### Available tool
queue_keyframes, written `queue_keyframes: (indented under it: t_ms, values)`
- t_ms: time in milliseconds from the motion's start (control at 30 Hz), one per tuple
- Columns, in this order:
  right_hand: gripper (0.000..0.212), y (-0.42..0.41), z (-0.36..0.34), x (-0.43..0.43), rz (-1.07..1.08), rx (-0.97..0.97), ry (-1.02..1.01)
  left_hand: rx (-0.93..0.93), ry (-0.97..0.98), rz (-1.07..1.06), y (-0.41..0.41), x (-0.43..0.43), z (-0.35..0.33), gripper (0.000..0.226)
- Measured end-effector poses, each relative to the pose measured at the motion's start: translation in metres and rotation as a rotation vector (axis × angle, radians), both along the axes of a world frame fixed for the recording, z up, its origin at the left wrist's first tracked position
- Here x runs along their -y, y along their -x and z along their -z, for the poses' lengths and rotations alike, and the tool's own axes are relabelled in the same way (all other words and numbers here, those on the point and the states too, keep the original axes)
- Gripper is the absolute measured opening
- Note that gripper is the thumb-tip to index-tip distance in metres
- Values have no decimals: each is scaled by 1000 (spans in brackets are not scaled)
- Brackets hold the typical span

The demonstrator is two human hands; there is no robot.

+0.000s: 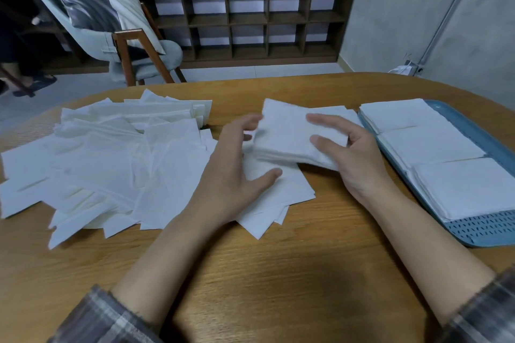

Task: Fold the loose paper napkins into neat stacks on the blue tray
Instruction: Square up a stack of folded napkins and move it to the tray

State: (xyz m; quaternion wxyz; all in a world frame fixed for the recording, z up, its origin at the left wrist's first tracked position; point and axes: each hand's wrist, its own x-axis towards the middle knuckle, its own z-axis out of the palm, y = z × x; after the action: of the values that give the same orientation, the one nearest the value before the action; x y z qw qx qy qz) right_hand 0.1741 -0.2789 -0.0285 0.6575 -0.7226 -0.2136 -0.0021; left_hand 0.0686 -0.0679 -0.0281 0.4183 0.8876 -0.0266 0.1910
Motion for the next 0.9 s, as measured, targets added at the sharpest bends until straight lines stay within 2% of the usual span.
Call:
queue_keyframes:
  t_ms: [100, 200, 400, 633, 900]
  values:
    - [33, -3, 0, 2, 103, 25, 15, -85, -220, 122, 1, -1, 4, 37]
    - [31, -2, 1, 0, 101, 47, 49, -145, -358, 191, 1, 1, 9, 31]
    - [29, 0, 2, -3, 49, 36, 71, -83, -301, 184, 1, 4, 12, 14]
    - [28, 1, 2, -3, 18, 48, 61, -211, -49, 177, 2, 0, 3, 5]
    - [27, 2, 3, -4, 4, 58, 65, -244, -93, 170, 2, -2, 2, 5]
